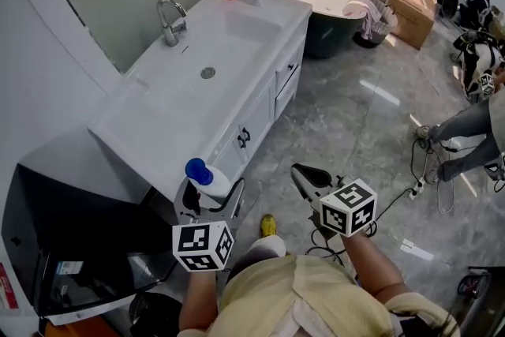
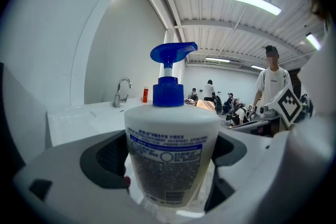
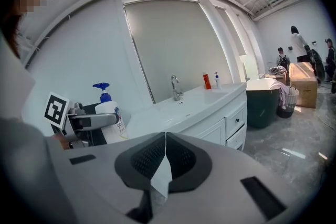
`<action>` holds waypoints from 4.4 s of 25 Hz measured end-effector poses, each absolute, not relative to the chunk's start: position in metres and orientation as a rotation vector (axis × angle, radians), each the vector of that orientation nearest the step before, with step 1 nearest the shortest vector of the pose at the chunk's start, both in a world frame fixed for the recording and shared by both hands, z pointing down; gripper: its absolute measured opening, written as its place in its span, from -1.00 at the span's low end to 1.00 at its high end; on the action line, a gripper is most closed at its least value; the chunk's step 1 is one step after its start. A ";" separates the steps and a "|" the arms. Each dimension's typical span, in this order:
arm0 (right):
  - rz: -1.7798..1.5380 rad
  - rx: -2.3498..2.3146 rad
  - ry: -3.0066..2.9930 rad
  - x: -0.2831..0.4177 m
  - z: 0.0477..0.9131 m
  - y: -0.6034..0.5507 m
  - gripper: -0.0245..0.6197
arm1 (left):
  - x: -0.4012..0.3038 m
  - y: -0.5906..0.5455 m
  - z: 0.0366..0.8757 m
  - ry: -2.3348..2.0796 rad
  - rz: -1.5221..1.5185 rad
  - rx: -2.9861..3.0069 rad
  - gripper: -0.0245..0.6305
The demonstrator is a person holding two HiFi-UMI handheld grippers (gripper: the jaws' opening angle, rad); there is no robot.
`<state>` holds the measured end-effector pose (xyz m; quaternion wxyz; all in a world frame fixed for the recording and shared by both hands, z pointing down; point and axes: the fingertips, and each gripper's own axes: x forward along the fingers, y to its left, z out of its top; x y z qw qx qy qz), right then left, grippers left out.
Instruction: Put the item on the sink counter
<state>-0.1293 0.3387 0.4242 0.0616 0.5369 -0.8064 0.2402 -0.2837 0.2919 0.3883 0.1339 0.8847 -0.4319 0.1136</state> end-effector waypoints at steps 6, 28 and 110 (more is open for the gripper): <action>0.722 1.607 -2.439 -0.136 0.423 0.299 -0.84 | -0.289 0.255 0.385 -1.254 0.326 2.572 0.54; 0.693 1.684 -2.392 -0.114 0.421 0.216 -0.84 | -0.270 0.173 0.386 -1.199 0.310 2.606 0.54; 0.579 1.368 -2.533 0.027 0.413 -0.140 -0.84 | -0.064 -0.157 0.394 -1.200 0.251 2.599 0.54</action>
